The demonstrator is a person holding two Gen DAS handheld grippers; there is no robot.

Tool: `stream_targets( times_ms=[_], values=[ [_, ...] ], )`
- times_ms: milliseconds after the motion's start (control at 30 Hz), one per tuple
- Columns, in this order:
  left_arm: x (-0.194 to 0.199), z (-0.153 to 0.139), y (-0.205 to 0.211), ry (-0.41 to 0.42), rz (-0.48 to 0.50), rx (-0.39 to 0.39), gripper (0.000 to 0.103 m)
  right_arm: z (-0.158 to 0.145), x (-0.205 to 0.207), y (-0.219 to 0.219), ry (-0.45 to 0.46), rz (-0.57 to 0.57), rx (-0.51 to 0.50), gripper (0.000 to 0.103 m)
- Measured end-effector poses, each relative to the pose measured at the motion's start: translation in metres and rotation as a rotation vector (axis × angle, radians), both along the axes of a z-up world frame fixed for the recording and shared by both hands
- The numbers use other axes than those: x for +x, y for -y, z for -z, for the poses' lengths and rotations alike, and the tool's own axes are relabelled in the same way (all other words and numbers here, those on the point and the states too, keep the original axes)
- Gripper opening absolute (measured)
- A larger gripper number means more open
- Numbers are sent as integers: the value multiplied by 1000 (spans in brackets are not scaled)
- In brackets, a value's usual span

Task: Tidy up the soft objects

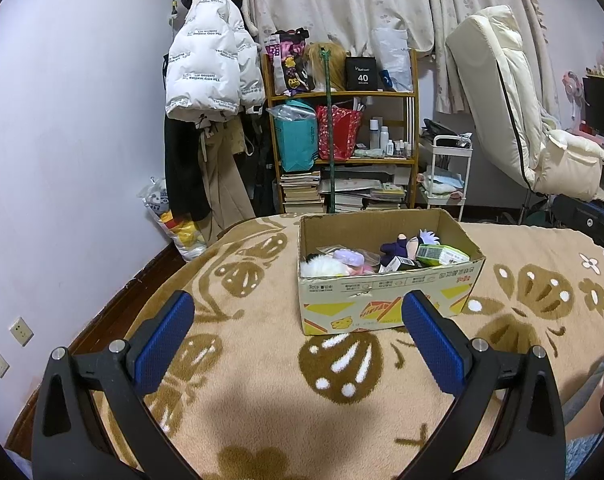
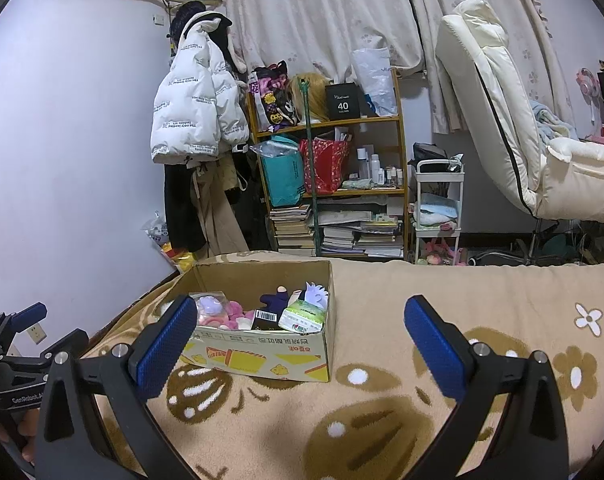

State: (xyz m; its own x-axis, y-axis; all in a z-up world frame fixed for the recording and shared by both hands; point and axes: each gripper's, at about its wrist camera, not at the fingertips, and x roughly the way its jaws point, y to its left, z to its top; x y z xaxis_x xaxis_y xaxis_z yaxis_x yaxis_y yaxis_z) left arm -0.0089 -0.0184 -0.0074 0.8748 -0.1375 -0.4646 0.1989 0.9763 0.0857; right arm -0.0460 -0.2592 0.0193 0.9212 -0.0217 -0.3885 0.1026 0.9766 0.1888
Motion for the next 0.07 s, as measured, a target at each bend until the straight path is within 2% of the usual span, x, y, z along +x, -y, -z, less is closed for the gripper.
stream_targets(
  times_ms=[67],
  values=[
    [0, 0, 0, 0, -1, -1, 102, 0, 1, 0, 0, -2, 0, 103]
  ],
)
